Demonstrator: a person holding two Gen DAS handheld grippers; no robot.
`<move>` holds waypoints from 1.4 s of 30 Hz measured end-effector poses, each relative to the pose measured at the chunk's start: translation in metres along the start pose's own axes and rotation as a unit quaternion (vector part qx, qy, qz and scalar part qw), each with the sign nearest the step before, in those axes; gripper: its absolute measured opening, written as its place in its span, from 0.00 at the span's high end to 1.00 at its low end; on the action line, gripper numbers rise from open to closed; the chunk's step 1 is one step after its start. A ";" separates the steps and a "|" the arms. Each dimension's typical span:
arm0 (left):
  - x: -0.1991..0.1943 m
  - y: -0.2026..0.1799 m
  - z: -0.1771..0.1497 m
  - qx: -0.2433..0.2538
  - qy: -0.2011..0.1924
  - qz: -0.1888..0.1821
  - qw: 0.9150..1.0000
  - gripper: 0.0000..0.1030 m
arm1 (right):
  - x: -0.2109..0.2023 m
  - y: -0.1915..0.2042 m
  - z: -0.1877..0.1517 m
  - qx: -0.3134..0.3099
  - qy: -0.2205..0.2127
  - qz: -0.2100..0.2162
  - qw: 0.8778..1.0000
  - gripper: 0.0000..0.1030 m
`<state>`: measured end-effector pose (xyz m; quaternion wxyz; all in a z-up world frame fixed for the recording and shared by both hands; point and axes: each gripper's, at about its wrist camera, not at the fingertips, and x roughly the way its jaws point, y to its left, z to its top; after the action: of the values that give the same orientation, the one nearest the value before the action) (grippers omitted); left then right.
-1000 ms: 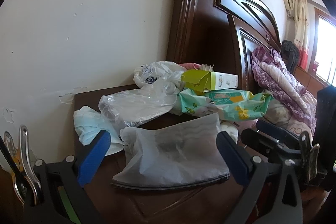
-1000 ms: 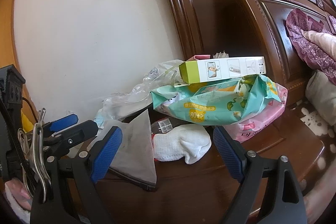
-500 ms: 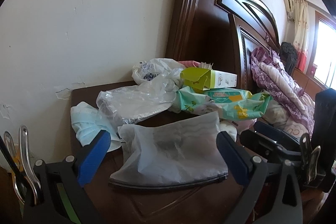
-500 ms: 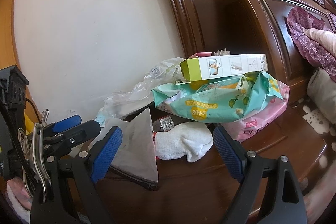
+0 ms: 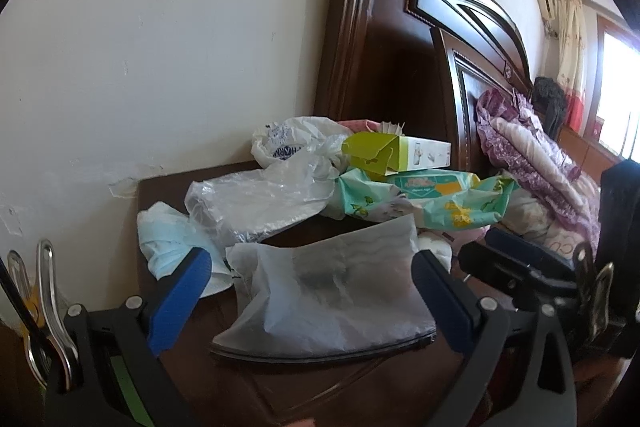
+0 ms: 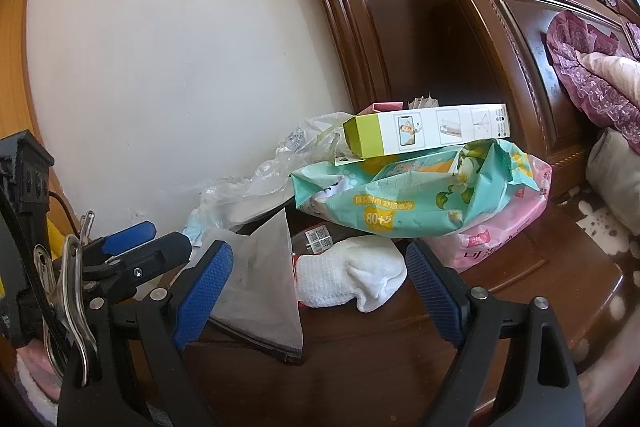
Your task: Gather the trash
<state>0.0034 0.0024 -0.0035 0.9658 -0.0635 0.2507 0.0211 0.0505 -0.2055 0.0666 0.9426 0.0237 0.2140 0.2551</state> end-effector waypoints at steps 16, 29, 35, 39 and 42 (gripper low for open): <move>-0.007 -0.047 0.055 0.088 -0.042 -0.033 0.995 0.01 | -0.009 -0.047 0.044 0.095 -0.045 0.014 0.994 0.12; 0.042 -0.092 0.107 0.229 -0.031 0.017 0.973 0.07 | 0.015 -0.197 0.099 0.406 0.015 0.146 0.902 0.13; 0.054 -0.096 0.112 0.265 -0.031 0.035 0.963 0.07 | 0.005 -0.215 0.104 0.452 0.042 0.188 0.871 0.13; 0.068 -0.099 0.110 0.270 -0.023 0.027 0.962 0.07 | -0.008 -0.206 0.107 0.443 0.054 0.186 0.876 0.13; 0.084 -0.107 0.104 0.290 -0.017 0.029 0.956 0.07 | -0.011 -0.198 0.111 0.437 0.064 0.175 0.880 0.13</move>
<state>0.1344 -0.0887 0.0576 0.9458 0.2269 0.2314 -0.0230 0.1816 -0.3762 0.1414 0.7610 0.4535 0.3562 0.2972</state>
